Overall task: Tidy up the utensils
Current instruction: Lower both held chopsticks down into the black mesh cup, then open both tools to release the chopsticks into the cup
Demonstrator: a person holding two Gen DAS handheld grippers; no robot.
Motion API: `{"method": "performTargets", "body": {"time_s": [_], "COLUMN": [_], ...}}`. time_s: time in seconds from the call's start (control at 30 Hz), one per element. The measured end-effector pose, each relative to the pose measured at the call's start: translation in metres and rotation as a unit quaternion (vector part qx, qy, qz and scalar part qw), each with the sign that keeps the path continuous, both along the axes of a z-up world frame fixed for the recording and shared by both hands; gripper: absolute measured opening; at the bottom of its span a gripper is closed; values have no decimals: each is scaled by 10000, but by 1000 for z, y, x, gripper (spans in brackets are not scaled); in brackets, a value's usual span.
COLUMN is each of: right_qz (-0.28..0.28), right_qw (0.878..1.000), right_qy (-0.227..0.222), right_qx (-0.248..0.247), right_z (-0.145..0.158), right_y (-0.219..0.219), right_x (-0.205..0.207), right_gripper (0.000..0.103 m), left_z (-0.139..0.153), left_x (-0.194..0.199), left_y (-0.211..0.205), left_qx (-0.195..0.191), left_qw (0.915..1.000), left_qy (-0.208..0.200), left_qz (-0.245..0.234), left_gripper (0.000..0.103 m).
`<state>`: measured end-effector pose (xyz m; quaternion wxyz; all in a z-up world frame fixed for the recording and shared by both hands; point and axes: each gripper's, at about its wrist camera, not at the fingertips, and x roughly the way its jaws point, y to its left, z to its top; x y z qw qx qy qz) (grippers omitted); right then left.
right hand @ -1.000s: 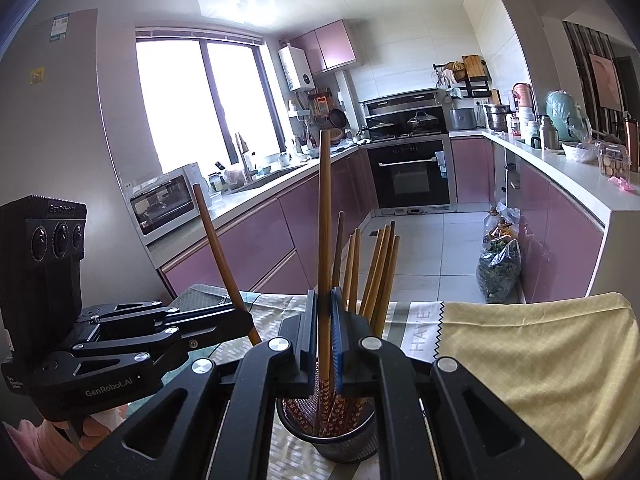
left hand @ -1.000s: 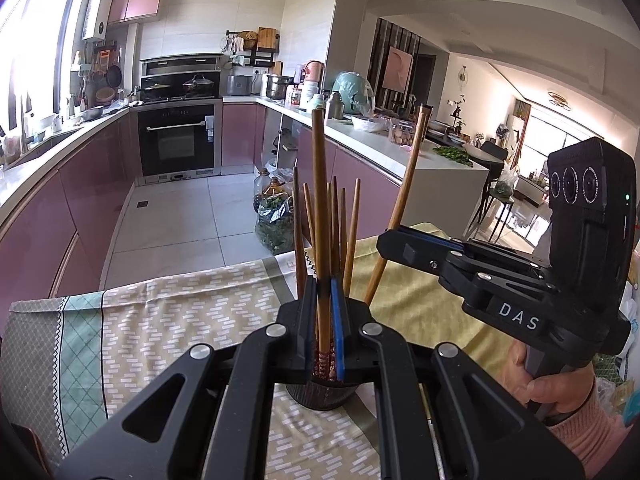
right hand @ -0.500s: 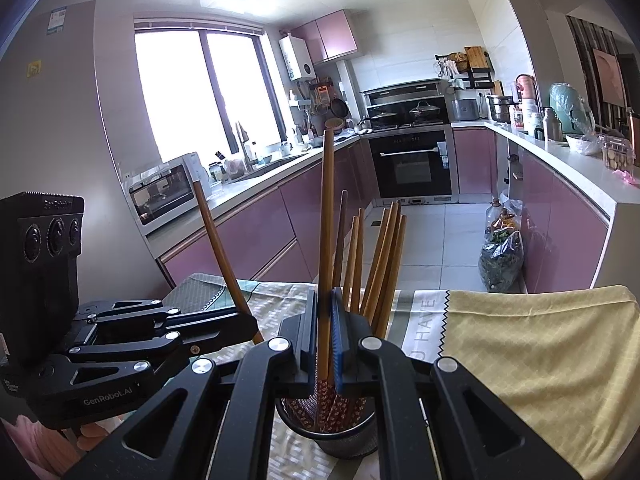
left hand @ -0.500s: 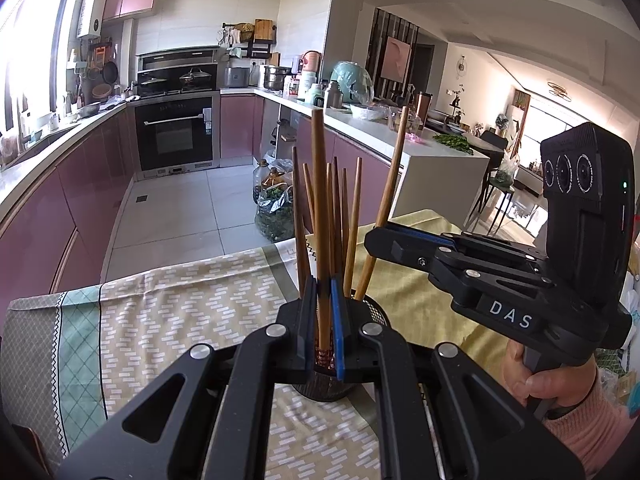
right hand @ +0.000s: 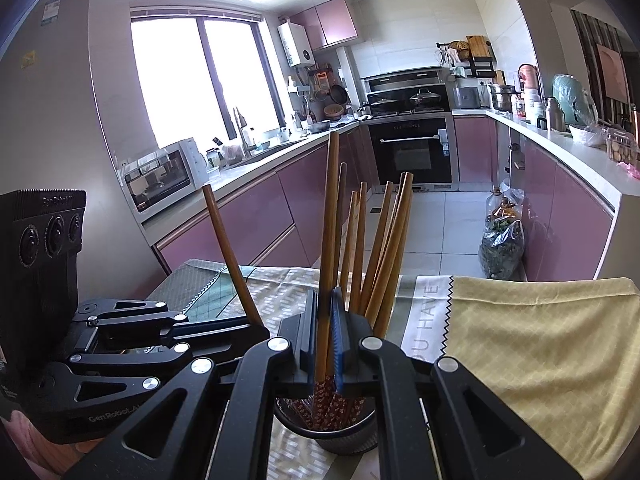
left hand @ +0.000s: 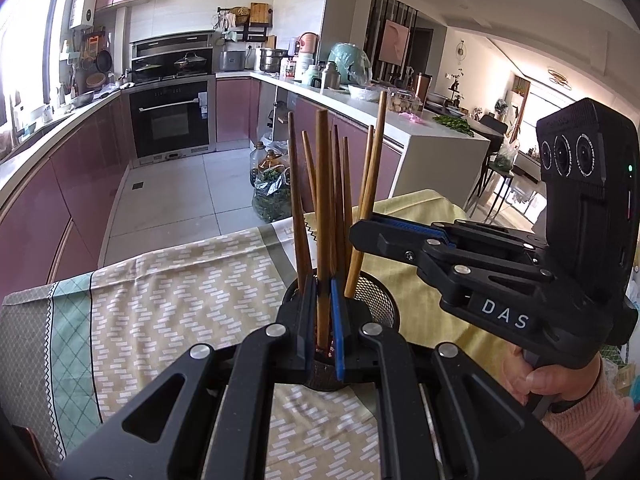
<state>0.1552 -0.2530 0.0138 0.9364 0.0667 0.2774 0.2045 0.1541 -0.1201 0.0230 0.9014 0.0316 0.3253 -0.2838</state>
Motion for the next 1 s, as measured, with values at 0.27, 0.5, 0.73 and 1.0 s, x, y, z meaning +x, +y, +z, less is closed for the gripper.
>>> {"method": "performTargets", "body": {"time_s": [0.27, 0.5, 0.73, 1.0], "right_qz": [-14, -99, -156, -122], "right_qw": [9999, 9997, 9996, 9999], "right_qy": [146, 238, 242, -6], "right_qx": [-21, 31, 69, 45], "right_z": [-7, -12, -15, -7], "right_y": [5, 3, 4, 4], "right_x": [10, 14, 10, -12], "right_gripper": [7, 7, 16, 39], "left_z": [-10, -19, -27, -28], "left_x": [11, 18, 19, -2], "left_y": [-3, -2, 0, 21], "left_qx": [28, -5, -16, -106], "left_qw": [9999, 9997, 9997, 9991], "left_qy": [99, 227, 253, -68], "left_qz": [10, 46, 64, 416], "left_gripper": [8, 8, 10, 37]}}
